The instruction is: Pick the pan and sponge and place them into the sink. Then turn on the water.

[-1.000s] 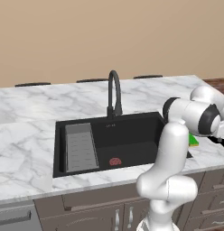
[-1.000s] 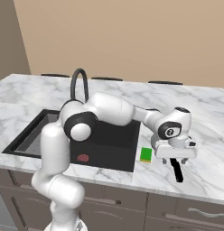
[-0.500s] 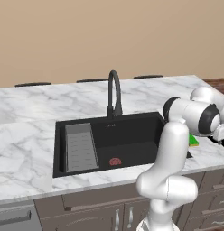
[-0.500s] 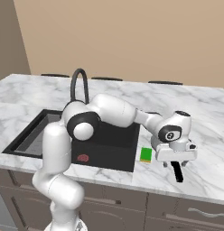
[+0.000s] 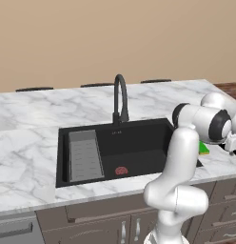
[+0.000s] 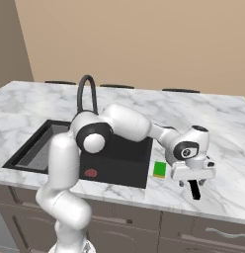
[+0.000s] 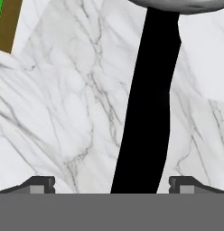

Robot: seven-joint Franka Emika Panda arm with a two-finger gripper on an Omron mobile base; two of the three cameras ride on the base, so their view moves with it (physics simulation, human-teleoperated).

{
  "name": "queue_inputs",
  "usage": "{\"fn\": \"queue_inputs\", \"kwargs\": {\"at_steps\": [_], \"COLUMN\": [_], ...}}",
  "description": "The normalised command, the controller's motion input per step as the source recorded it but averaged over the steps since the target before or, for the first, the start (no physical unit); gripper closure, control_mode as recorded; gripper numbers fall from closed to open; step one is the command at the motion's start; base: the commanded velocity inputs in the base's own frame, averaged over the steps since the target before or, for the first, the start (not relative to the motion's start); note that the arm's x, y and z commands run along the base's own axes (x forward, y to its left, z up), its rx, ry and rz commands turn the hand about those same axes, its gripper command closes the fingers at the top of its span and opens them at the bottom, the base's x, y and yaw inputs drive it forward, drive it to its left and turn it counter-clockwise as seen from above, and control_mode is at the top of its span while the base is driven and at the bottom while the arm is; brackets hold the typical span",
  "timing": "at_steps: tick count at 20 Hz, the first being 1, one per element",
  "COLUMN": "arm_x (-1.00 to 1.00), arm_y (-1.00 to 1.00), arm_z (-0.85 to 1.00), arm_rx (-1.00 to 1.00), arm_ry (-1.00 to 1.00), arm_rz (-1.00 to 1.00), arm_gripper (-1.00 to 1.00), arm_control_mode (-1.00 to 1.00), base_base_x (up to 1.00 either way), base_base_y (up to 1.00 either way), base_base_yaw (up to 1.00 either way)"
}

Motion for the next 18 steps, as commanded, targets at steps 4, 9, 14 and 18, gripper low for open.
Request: {"fn": "queue_inputs", "kwargs": {"at_steps": [4, 9, 14, 18], "arm_x": [0.00, 0.00, 0.00, 0.00], "arm_y": [-0.15, -0.11, -0.05, -0.01], "arm_z": [-0.12, -0.13, -0.18, -0.19], "arm_rx": [0.02, 0.02, 0.02, 0.00], "arm_ry": [0.00, 0.00, 0.00, 0.00], "arm_rz": [0.01, 0.01, 0.02, 0.02], "arm_gripper": [-1.00, -1.00, -1.00, 1.00], "arm_control_mode": [-1.00, -1.00, -1.00, -1.00], "base_base_x": [0.00, 0.00, 0.00, 0.00], "base_base_y": [0.00, 0.00, 0.00, 0.00], "base_base_yaw": [0.00, 0.00, 0.00, 0.00]}}
